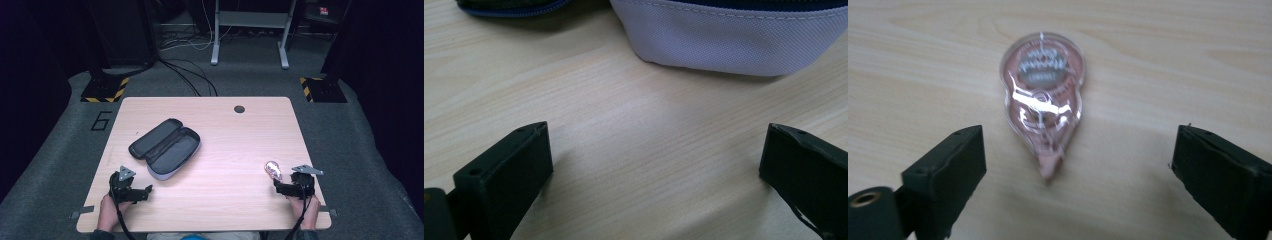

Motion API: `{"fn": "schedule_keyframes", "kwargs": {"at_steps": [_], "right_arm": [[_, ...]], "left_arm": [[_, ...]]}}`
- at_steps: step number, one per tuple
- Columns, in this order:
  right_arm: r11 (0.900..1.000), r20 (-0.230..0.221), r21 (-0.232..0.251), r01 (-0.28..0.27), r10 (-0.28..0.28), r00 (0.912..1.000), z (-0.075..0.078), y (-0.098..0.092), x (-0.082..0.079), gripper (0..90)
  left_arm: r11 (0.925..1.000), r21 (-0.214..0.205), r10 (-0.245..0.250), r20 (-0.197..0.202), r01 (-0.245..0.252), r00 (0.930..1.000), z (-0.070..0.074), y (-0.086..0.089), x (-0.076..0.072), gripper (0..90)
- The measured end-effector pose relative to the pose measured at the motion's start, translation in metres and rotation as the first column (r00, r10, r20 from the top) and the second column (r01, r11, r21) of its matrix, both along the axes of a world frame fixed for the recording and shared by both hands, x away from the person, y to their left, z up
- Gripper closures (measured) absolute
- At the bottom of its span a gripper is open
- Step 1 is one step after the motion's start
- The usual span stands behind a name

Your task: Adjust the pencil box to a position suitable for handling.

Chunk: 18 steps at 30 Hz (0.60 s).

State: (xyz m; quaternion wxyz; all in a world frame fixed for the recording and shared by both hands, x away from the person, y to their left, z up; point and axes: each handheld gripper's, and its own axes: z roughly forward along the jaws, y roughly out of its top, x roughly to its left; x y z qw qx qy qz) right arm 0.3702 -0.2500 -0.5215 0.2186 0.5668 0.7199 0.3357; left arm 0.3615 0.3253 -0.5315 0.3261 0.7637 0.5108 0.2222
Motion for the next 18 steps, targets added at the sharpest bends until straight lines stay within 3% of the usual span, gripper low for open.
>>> {"fn": "schedule_keyframes", "kwargs": {"at_steps": [1,2,4,5,8,11,14,15,18], "right_arm": [[0.9999,0.0,-0.015,0.007,-0.007,1.0,-0.004,-0.005,-0.005,2.1],[0.9997,0.0,-0.02,0.017,-0.017,0.9999,-0.005,-0.006,-0.007,1.6],[0.9994,0.001,-0.03,0.018,-0.018,0.9998,-0.005,-0.008,-0.009,1.2],[0.9991,0.021,-0.036,0.02,-0.019,0.9996,-0.005,-0.009,-0.011,1.1],[0.9989,0.009,-0.039,0.024,-0.024,0.9997,-0.006,-0.008,-0.01,1.1],[0.9964,0.011,-0.081,0.025,-0.024,0.9996,-0.007,-0.005,-0.009,3.2],[0.9965,0.018,-0.078,0.032,-0.03,0.9994,-0.007,-0.005,-0.01,4.8],[0.9968,0.016,-0.075,0.028,-0.027,0.9995,-0.007,-0.005,-0.01,4.9],[0.9972,0.02,-0.067,0.033,-0.032,0.9993,-0.007,-0.006,-0.01,5.4]], "left_arm": [[0.9988,-0.029,0.04,-0.002,-0.041,0.9992,0.003,0.002,-0.002,5.9],[0.9988,-0.029,0.04,-0.002,-0.041,0.9992,0.003,0.002,-0.002,8.9],[0.9946,-0.087,0.054,-0.031,-0.057,0.9981,0.008,0.008,-0.001,9.0],[0.99,-0.119,0.075,-0.015,-0.076,0.9971,0.015,0.009,0.001,6.8],[0.988,-0.128,0.087,-0.004,-0.087,0.9962,0.023,0.009,0.003,6.8],[0.9817,-0.149,0.124,0.029,-0.118,0.9919,0.04,0.002,0.015,7.6],[0.9803,-0.155,0.13,0.043,-0.122,0.9905,0.045,-0.002,0.021,10.6],[0.9799,-0.155,0.132,0.03,-0.125,0.9908,0.048,-0.006,0.032,11.3],[0.9826,-0.134,0.13,0.0,-0.129,0.9915,0.048,-0.012,0.045,14.0]]}}
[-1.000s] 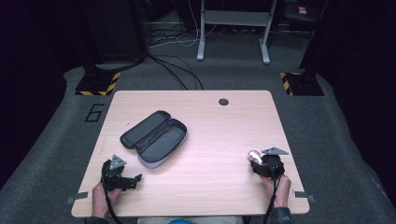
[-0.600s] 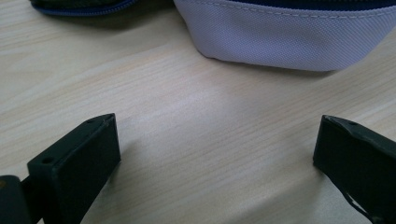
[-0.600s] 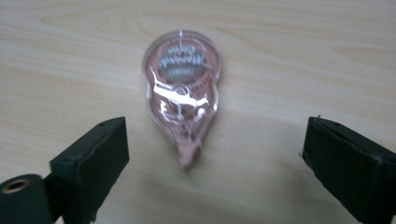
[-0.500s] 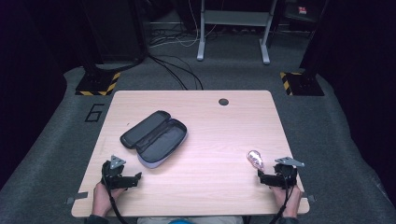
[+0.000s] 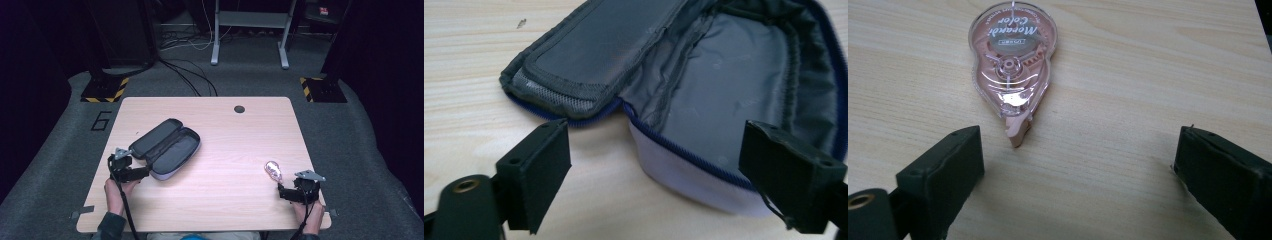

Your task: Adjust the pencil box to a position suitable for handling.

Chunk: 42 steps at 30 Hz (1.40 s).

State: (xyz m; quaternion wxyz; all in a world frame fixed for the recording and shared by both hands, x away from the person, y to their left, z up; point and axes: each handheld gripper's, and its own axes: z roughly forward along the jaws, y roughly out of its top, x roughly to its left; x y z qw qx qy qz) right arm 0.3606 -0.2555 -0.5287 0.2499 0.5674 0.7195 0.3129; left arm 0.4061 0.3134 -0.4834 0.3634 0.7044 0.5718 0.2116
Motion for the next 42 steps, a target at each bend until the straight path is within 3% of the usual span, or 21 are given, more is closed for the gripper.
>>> {"fn": "schedule_keyframes", "kwargs": {"at_steps": [7,9,12,15,18,20,22,24,29,32,33,42], "right_arm": [[0.9999,0.003,0.012,-0.002,0.002,1.0,0.0,-0.001,-0.001,7.0],[1.0,0.004,0.009,-0.001,0.0,1.0,0.0,-0.001,-0.001,7.1],[1.0,0.007,0.004,-0.008,0.008,0.9999,0.0,-0.001,-0.001,7.6],[1.0,0.006,0.003,-0.007,0.007,1.0,0.0,-0.001,-0.001,8.0],[1.0,0.013,-0.001,-0.007,0.007,0.9999,0.0,0.0,-0.001,8.4],[1.0,0.018,-0.001,-0.006,0.006,0.9998,0.0,0.0,-0.001,8.5],[1.0,0.013,0.005,-0.007,0.007,0.9999,0.0,-0.001,-0.001,8.6],[1.0,0.014,0.004,-0.008,0.008,0.9999,0.0,0.0,-0.001,8.7],[1.0,0.015,0.006,-0.006,0.006,0.9999,0.0,-0.001,-0.002,8.9],[1.0,0.013,0.007,-0.003,0.002,0.9999,0.001,-0.001,-0.002,8.8],[1.0,0.007,0.008,-0.005,0.005,1.0,0.001,-0.001,-0.002,8.8],[0.9999,0.008,0.012,-0.008,0.008,0.9999,0.001,-0.001,-0.002,8.7]], "left_arm": [[0.9992,0.04,-0.005,-0.074,0.008,0.9973,-0.01,-0.008,0.014,21.9],[0.9993,0.037,-0.003,-0.08,0.006,0.9968,-0.011,-0.008,0.015,22.6],[0.9989,0.045,-0.008,-0.1,0.012,0.9949,-0.014,-0.007,0.016,32.8],[0.9994,0.03,-0.011,-0.109,0.014,0.994,-0.017,-0.008,0.018,36.6],[0.9993,0.031,-0.017,-0.111,0.021,0.9937,-0.021,-0.011,0.018,50.9],[0.9986,0.05,-0.011,-0.104,0.017,0.9945,-0.023,-0.012,0.018,52.3],[0.9991,0.041,0.017,-0.078,-0.013,0.9968,-0.025,-0.013,0.019,59.3],[0.9983,0.059,0.005,-0.086,0.0,0.9963,-0.025,-0.012,0.02,64.5],[0.9964,0.085,0.005,-0.057,0.0,0.9984,-0.026,-0.016,0.023,76.2],[0.9961,0.088,-0.001,-0.054,0.006,0.9985,-0.026,-0.017,0.025,79.3],[0.9947,0.102,-0.007,-0.033,0.01,0.9994,-0.026,-0.019,0.027,81.5],[0.9938,0.091,-0.061,-0.038,0.064,0.9974,-0.026,-0.023,0.037,85.0]]}}
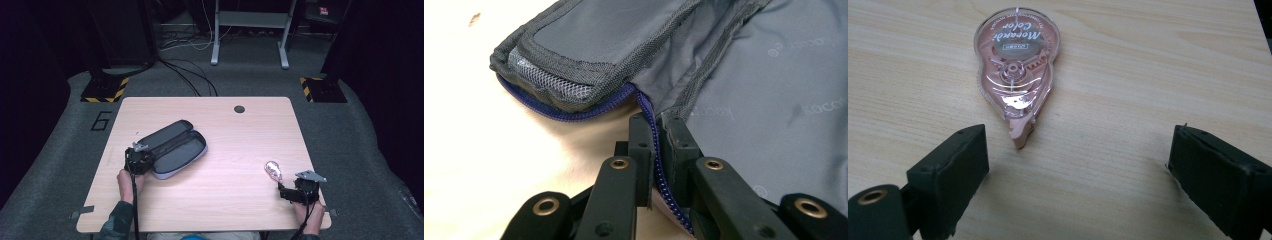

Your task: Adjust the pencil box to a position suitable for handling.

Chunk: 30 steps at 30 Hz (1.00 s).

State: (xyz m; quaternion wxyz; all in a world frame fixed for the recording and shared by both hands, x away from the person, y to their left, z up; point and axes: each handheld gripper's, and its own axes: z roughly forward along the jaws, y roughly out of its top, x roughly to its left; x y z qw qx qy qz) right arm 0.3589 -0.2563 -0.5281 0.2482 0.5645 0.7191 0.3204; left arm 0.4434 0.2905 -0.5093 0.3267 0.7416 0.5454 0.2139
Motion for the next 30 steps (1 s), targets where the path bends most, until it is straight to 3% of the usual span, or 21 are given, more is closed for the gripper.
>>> {"fn": "schedule_keyframes", "kwargs": {"at_steps": [3,8,10,11,13,15,17,20,22,23,25,26,27,28,30], "right_arm": [[1.0,0.001,-0.003,-0.006,0.006,1.0,0.0,0.0,0.0,8.6],[0.9998,0.002,-0.001,-0.019,0.019,0.9998,0.0,0.0,0.0,8.3],[0.9998,0.002,0.002,-0.02,0.02,0.9998,0.0,0.0,0.0,8.2],[0.9998,0.001,0.003,-0.02,0.02,0.9998,0.0,0.0,0.001,8.2],[0.9998,0.003,0.003,-0.019,0.019,0.9998,0.0,0.0,0.0,8.2],[0.9998,0.009,0.006,-0.017,0.017,0.9998,0.0,-0.001,0.0,8.2],[0.9998,0.007,0.011,-0.017,0.017,0.9998,0.0,0.0,0.0,8.2],[0.9997,0.015,0.008,-0.022,0.021,0.9997,-0.001,-0.001,0.0,8.2],[0.9998,0.01,0.005,-0.022,0.022,0.9997,-0.001,0.0,0.0,8.2],[0.9997,0.007,0.004,-0.025,0.025,0.9997,0.0,0.0,0.0,8.2],[0.9997,0.008,0.004,-0.026,0.025,0.9996,0.0,-0.001,0.0,8.2],[0.9997,0.011,0.009,-0.024,0.024,0.9997,-0.001,-0.001,0.0,8.2],[0.9997,0.01,0.01,-0.024,0.024,0.9997,-0.001,-0.001,0.0,8.2],[0.9996,0.009,0.009,-0.025,0.025,0.9996,0.0,-0.001,0.0,8.2],[0.9995,0.005,0.013,-0.027,0.027,0.9996,0.0,-0.001,0.0,8.2]], "left_arm": [[0.9991,-0.035,-0.026,0.001,0.026,0.9997,-0.001,-0.003,0.005,85.8],[0.9961,-0.006,-0.088,0.005,0.088,0.9961,-0.001,-0.014,0.012,86.2],[0.9903,0.018,-0.138,0.003,0.138,0.9904,0.0,-0.018,0.014,86.3],[0.983,0.034,-0.181,0.003,0.18,0.9835,0.001,-0.023,0.018,86.4],[0.9822,0.036,-0.184,-0.003,0.184,0.9829,0.001,-0.027,0.019,86.5],[0.9719,0.054,-0.229,-0.006,0.229,0.9733,0.004,-0.035,0.023,86.5],[0.9704,0.039,-0.239,0.012,0.238,0.9709,0.001,-0.042,0.026,86.6],[0.9563,0.04,-0.29,0.015,0.289,0.9568,0.0,-0.051,0.031,86.6],[0.9528,0.041,-0.301,0.012,0.301,0.9534,0.0,-0.053,0.032,86.6],[0.943,0.048,-0.33,0.006,0.33,0.9439,0.001,-0.054,0.034,86.7],[0.9352,0.041,-0.352,0.011,0.352,0.9358,0.001,-0.059,0.037,86.6],[0.9232,0.046,-0.382,0.008,0.382,0.924,0.001,-0.061,0.038,86.7],[0.9193,0.05,-0.391,0.01,0.39,0.9202,0.001,-0.066,0.04,86.7],[0.9085,0.054,-0.415,-0.002,0.414,0.9099,0.002,-0.068,0.041,86.7],[0.8971,0.063,-0.438,0.002,0.437,0.8988,0.002,-0.072,0.044,86.7]]}}
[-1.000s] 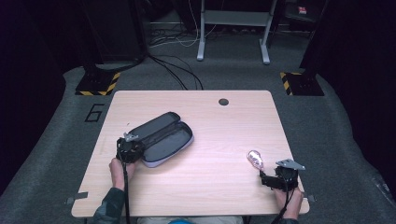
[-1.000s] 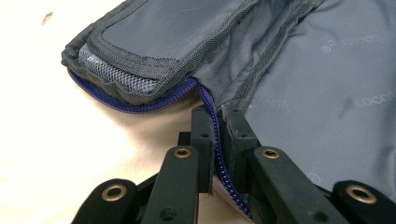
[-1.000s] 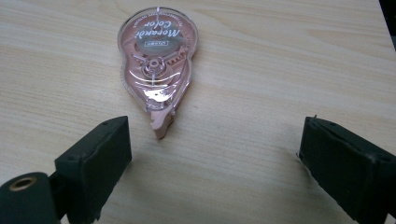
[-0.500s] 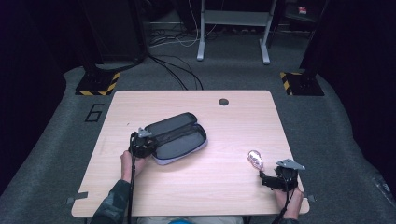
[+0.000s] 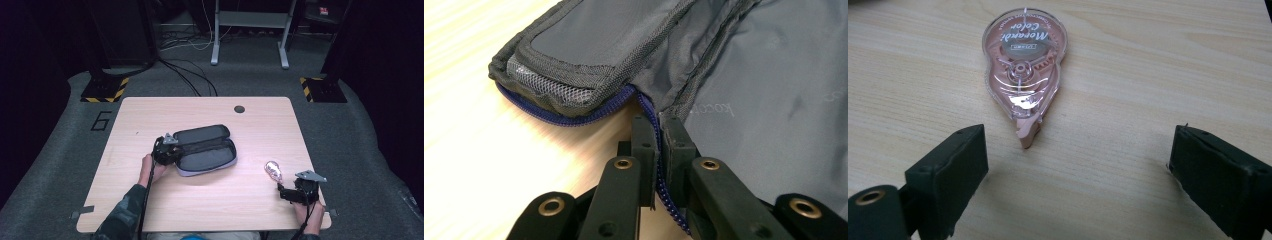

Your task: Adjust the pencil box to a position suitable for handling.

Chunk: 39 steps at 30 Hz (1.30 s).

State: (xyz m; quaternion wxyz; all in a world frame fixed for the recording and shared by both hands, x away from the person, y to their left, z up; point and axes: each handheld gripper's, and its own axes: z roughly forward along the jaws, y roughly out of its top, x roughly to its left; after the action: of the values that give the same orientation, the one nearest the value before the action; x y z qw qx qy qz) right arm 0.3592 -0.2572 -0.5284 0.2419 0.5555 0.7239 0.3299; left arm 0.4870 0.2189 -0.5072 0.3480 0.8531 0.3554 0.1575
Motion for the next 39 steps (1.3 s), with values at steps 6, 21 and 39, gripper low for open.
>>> {"fn": "schedule_keyframes", "kwargs": {"at_steps": [6,21,39], "right_arm": [[0.9997,0.008,0.025,0.002,-0.002,1.0,0.0,-0.001,-0.001,7.9],[0.9998,0.008,0.016,-0.011,0.011,0.9999,0.0,-0.001,-0.001,8.0],[0.9998,0.007,0.016,-0.011,0.011,0.9999,0.0,-0.001,-0.001,8.3]], "left_arm": [[0.9971,-0.007,-0.076,-0.001,0.076,0.9971,-0.001,-0.01,0.003,86.6],[0.9839,-0.017,-0.178,0.012,0.178,0.984,-0.002,-0.015,0.005,85.7],[0.9879,-0.121,-0.095,0.012,0.096,0.9954,0.023,0.007,-0.022,19.8]]}}
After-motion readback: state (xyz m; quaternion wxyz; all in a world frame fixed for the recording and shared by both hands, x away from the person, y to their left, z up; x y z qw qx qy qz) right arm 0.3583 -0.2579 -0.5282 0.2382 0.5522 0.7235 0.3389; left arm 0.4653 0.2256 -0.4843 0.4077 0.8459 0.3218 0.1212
